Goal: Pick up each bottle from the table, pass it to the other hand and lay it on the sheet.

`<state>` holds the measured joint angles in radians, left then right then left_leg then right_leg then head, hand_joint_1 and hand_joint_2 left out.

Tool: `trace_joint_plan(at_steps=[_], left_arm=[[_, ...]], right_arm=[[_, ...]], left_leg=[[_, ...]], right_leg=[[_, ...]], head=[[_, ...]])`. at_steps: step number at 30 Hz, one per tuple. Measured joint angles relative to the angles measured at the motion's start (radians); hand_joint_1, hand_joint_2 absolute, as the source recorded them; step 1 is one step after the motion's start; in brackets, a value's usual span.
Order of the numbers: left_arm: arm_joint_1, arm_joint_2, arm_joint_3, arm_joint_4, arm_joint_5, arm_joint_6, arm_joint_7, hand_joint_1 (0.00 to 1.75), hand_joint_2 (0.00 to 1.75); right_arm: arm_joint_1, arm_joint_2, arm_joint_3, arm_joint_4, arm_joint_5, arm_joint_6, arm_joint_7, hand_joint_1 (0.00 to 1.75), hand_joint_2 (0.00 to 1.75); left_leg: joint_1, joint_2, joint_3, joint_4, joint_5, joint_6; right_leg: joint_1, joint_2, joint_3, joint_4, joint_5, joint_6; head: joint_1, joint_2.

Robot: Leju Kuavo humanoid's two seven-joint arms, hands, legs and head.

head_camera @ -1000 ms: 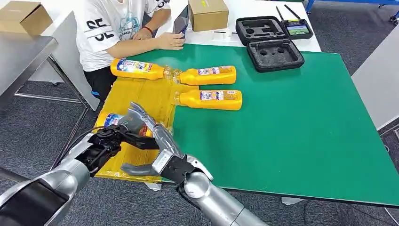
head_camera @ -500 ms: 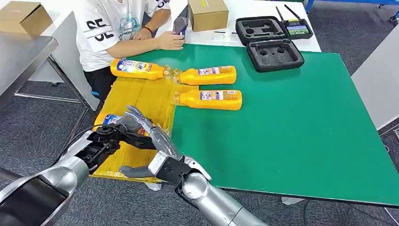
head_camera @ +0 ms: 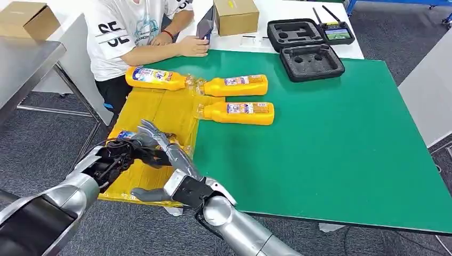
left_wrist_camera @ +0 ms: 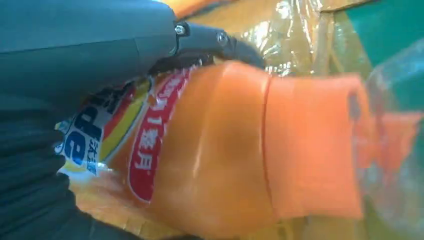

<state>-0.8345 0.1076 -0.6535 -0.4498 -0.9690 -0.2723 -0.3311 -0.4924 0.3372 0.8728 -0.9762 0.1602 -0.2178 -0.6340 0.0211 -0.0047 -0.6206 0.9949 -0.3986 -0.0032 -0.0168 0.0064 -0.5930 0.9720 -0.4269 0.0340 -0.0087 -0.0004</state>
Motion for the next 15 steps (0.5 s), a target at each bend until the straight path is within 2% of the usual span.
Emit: trace_joint_plan(at_steps=[6,15], left_arm=[[-0.010,-0.007,0.047,0.010,0.108,-0.074,-0.047,0.00,0.00],[-0.001,-0.016,0.126,0.011,0.213,-0.055,-0.036,0.00,0.00]], right_arm=[[-0.001,0.002,0.003,0.003,-0.002,-0.006,0.009,0.00,1.75],[0.005,0.002,0.012,0.003,0.002,-0.018,0.015,0.00,1.75]], left_leg=[[0.000,0.000,0.001,0.000,0.000,0.000],[0.000,0.000,0.001,0.000,0.000,0.000]], right_leg=[[0.000,0.000,0.001,0.000,0.000,0.000],[0.000,0.000,0.001,0.000,0.000,0.000]], head=[[0.000,0.000],[0.000,0.000]])
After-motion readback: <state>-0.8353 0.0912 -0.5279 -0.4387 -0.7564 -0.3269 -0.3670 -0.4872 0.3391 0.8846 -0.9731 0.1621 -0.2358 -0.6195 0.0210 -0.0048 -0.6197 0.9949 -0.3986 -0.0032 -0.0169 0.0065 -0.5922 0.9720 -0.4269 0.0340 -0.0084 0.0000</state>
